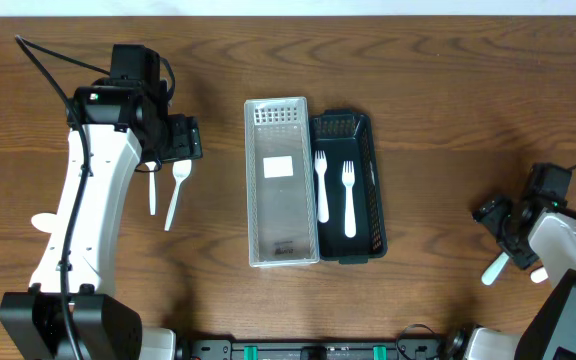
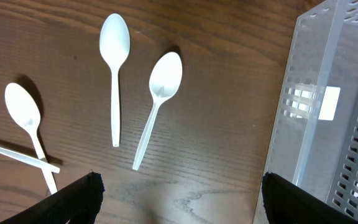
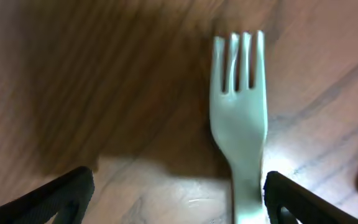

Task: Pack container
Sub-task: 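Grasp the third white fork with the right gripper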

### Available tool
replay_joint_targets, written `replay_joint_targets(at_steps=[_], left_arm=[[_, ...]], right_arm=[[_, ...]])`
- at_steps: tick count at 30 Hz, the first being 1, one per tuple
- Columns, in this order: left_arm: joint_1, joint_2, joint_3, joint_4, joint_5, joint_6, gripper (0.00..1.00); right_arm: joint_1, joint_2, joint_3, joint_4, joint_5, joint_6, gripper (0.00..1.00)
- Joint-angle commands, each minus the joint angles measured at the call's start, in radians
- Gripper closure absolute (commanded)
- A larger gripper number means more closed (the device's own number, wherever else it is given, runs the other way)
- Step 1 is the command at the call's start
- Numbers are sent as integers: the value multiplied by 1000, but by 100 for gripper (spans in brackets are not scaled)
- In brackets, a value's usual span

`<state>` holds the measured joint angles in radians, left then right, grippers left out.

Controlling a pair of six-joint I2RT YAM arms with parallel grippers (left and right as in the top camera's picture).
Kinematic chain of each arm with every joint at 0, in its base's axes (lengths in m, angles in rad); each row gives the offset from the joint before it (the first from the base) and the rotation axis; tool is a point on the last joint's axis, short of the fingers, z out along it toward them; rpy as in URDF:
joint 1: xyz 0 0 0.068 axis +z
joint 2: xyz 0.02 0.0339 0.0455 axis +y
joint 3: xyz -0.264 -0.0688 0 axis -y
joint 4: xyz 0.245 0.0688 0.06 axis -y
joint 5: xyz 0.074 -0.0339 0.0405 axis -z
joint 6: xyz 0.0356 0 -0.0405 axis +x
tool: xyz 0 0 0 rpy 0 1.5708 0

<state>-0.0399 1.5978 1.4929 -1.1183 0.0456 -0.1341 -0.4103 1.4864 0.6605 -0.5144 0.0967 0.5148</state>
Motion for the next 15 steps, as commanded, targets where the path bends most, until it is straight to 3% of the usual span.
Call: replay_joint_targets(at_steps=[1, 5, 10, 13, 15], left_arm=[[3, 1, 10, -3, -5, 2, 16], [3, 1, 10, -3, -5, 2, 16], [3, 1, 10, -2, -5, 2, 16], [3, 1, 10, -2, -5, 2, 16], [3, 1, 10, -2, -5, 2, 16]], right_arm=[[-10, 6, -32, 18, -8, -23, 10], [-39, 21, -47, 44, -11, -29, 12], [-53, 55, -48, 49, -27, -49, 27], [-53, 55, -48, 50, -27, -49, 37], [-53, 55, -48, 51, -27, -49, 51]])
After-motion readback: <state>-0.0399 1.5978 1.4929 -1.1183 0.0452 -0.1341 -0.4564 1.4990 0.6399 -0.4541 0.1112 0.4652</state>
